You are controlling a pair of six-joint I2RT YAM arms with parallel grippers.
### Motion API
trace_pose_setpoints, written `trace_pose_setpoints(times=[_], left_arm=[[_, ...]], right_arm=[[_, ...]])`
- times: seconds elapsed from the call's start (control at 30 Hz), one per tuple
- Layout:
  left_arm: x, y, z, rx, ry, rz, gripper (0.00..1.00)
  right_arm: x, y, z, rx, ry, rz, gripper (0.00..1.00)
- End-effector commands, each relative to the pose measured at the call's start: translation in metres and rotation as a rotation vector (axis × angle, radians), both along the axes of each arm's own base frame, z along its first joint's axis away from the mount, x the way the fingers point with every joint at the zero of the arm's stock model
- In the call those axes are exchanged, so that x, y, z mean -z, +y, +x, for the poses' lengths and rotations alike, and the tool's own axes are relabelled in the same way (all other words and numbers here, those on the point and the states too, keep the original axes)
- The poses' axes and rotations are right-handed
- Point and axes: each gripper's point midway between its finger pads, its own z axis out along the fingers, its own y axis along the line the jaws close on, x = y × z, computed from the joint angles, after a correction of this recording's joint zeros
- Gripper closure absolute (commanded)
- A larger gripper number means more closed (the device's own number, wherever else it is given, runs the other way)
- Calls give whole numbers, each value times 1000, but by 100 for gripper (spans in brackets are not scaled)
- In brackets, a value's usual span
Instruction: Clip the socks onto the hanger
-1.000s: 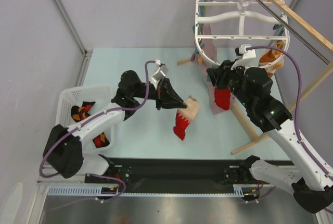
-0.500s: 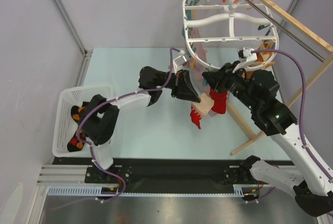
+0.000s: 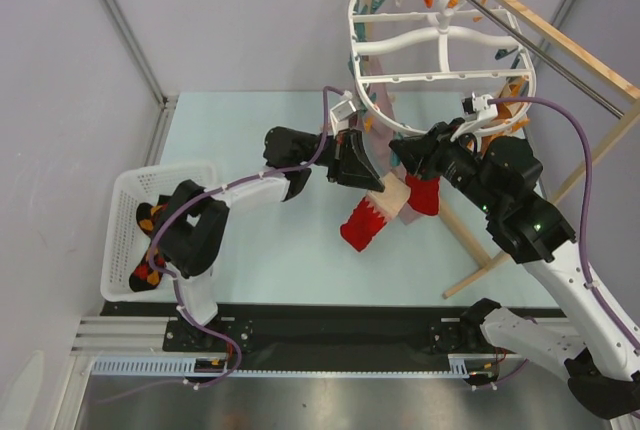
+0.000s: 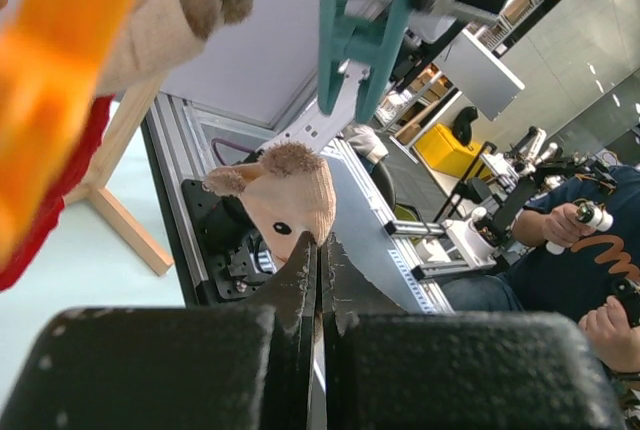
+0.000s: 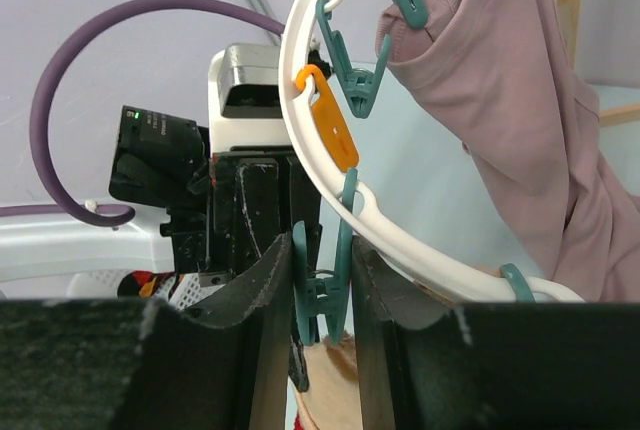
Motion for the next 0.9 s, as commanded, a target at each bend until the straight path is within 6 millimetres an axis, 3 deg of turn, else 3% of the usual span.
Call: trace_pose_setpoints(times=[0.0, 0.87], left_arm=[[-55, 20, -19, -21, -380, -313, 100], [-85, 19, -4, -60, -393, -370, 100]], right_arm=[[-2, 11, -17, -103, 4, 11, 100], [0, 12, -20, -115, 12, 22, 100]])
